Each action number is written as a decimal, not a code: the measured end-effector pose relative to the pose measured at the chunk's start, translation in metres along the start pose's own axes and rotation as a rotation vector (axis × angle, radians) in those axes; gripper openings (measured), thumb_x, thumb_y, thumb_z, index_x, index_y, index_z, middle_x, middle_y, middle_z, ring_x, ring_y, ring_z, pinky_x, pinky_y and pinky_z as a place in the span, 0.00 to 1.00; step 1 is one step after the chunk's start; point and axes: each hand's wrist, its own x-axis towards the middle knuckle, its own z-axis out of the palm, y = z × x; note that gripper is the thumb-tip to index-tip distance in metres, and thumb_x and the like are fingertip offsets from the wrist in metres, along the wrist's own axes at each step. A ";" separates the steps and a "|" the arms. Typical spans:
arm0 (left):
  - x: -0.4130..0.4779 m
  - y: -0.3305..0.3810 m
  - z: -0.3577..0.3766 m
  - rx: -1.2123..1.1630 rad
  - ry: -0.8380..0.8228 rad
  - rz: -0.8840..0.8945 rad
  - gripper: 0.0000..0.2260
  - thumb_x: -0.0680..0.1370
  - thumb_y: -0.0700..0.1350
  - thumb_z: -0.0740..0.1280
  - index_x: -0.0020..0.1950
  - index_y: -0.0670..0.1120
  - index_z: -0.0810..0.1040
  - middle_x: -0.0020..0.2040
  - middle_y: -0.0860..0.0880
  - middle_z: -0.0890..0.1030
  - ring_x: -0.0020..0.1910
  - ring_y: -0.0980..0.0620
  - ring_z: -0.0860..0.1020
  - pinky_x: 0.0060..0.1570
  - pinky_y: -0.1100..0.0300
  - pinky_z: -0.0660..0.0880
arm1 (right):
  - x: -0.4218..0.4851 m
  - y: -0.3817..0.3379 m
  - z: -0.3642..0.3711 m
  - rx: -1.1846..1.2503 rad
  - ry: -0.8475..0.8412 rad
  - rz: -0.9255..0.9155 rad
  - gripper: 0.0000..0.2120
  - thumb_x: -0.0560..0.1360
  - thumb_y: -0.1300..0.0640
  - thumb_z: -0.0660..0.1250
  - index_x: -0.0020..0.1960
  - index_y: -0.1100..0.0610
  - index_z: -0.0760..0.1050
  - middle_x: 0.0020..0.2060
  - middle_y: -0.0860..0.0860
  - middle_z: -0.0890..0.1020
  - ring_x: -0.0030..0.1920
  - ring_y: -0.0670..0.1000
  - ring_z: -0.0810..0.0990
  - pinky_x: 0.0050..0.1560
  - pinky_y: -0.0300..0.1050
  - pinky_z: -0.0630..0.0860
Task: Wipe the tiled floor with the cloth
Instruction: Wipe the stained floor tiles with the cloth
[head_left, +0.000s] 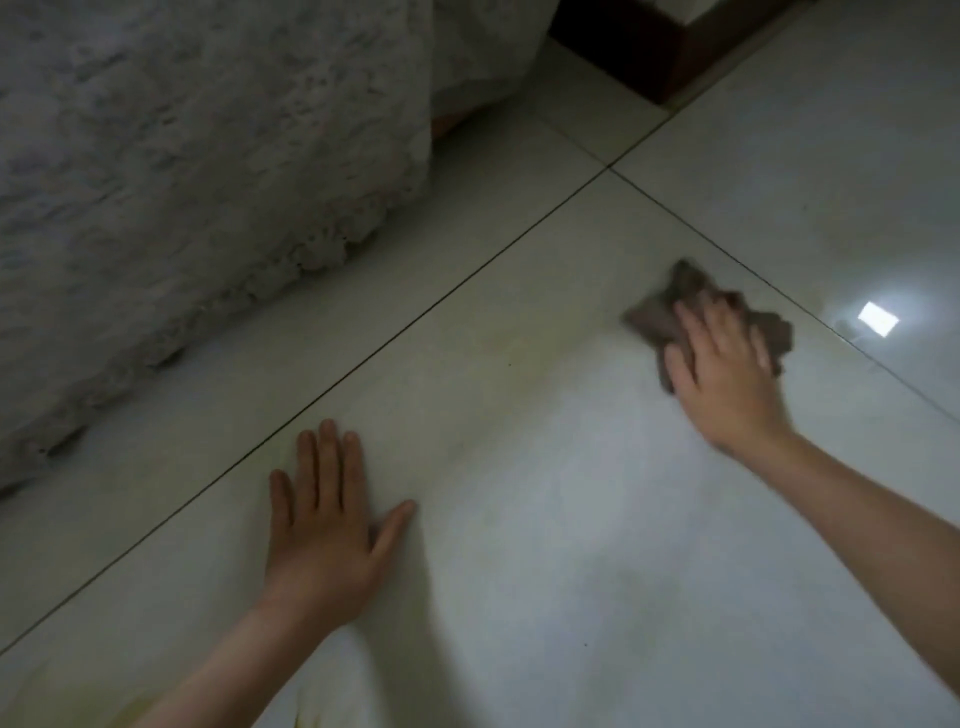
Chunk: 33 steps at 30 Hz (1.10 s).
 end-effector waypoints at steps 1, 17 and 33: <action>0.001 0.004 0.000 -0.017 -0.038 -0.012 0.42 0.62 0.73 0.24 0.67 0.48 0.20 0.69 0.48 0.20 0.70 0.48 0.22 0.72 0.46 0.31 | 0.015 -0.006 0.002 0.022 -0.008 0.177 0.29 0.81 0.44 0.47 0.78 0.56 0.58 0.78 0.57 0.56 0.78 0.57 0.52 0.75 0.59 0.48; 0.015 0.013 -0.019 0.071 -0.383 -0.118 0.63 0.48 0.84 0.28 0.69 0.42 0.21 0.69 0.41 0.20 0.68 0.41 0.21 0.71 0.34 0.41 | 0.006 -0.077 0.010 0.092 -0.143 -0.857 0.19 0.80 0.51 0.59 0.68 0.55 0.75 0.69 0.55 0.73 0.71 0.57 0.69 0.70 0.56 0.64; 0.029 0.018 -0.028 0.167 -0.403 -0.121 0.66 0.49 0.85 0.51 0.59 0.47 0.11 0.59 0.40 0.12 0.58 0.37 0.15 0.69 0.32 0.40 | -0.077 -0.086 0.010 0.066 -0.187 -0.834 0.21 0.79 0.47 0.56 0.68 0.51 0.74 0.70 0.51 0.73 0.70 0.53 0.70 0.70 0.52 0.65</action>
